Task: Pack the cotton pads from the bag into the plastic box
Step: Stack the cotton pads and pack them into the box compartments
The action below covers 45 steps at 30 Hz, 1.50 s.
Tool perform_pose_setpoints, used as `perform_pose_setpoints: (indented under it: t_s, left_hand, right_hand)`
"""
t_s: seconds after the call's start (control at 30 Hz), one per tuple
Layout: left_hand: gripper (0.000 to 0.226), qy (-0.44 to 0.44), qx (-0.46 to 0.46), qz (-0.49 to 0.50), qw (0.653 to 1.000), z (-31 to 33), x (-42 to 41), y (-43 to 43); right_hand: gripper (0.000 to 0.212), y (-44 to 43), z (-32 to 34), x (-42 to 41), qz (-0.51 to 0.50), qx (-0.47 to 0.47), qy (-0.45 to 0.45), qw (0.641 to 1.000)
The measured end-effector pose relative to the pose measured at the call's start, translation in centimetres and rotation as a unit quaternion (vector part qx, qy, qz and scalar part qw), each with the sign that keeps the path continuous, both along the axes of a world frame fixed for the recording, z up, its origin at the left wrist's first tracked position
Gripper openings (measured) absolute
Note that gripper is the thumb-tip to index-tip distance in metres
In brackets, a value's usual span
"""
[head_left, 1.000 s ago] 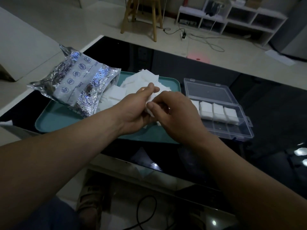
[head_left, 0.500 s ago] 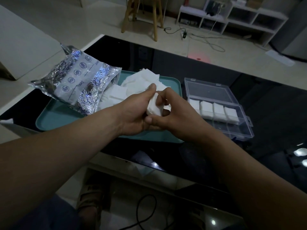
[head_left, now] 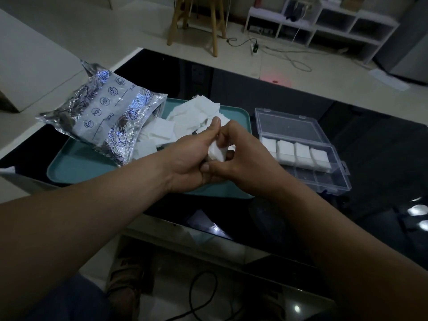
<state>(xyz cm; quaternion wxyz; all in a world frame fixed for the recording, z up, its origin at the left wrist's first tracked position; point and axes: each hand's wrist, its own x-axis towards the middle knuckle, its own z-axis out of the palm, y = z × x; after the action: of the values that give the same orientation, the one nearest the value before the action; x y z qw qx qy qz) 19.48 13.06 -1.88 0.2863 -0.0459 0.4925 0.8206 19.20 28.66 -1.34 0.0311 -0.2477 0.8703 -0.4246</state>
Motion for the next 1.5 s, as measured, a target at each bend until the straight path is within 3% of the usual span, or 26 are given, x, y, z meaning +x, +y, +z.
perform_pose_setpoints:
  t_s: [0.2,0.4,0.47,0.6,0.77,0.87,0.97,1.1,1.27,1.4,1.5]
  left_hand:
    - [0.047,0.001,-0.003,0.004,1.0,-0.2,-0.2,-0.1]
    - [0.048,-0.058,0.039,-0.011,0.997,-0.3,-0.7,-0.5]
    - [0.039,-0.066,0.05,0.001,0.997,-0.1,-0.9,-0.6]
    - [0.044,-0.047,0.038,0.043,0.997,0.1,-0.9,-0.2]
    - [0.048,-0.043,0.043,0.034,0.998,0.4,-0.8,0.4]
    - [0.036,-0.032,0.029,0.068,0.997,0.4,-0.9,1.2]
    - [0.039,-0.012,0.018,0.121,0.992,0.5,-0.8,2.3]
    - [0.03,0.055,-0.05,0.133,0.988,1.3,-0.3,4.5]
    - [0.039,0.131,-0.13,0.11,0.977,2.7,-0.5,7.2]
    - [0.028,0.159,-0.171,0.067,0.97,3.3,-0.9,8.7]
    - [0.038,0.232,-0.3,0.037,0.925,2.7,-1.9,8.5]
  right_hand:
    - [0.049,-0.1,0.1,0.1,-0.001,0.016,0.018,1.0]
    - [0.047,0.1,0.6,0.4,-0.008,0.035,0.002,0.999]
    - [0.04,0.3,0.7,0.6,-0.007,0.037,-0.015,0.999]
    - [0.018,0.8,1.0,0.6,-0.073,0.023,-0.026,0.997]
    - [0.022,1.3,1.2,0.3,-0.136,0.014,-0.042,0.99]
    - [0.031,1.0,1.2,1.0,-0.131,0.018,-0.043,0.99]
    - [0.034,1.1,1.0,1.3,-0.145,0.05,-0.006,0.988]
    - [0.03,2.4,1.0,0.7,-0.174,0.075,0.012,0.982]
    - [0.026,4.4,2.0,0.3,-0.2,0.029,0.007,0.979]
    - [0.02,6.2,2.4,0.0,-0.223,0.01,-0.02,0.975]
    - [0.015,8.1,2.7,-0.4,-0.296,-0.044,-0.03,0.954]
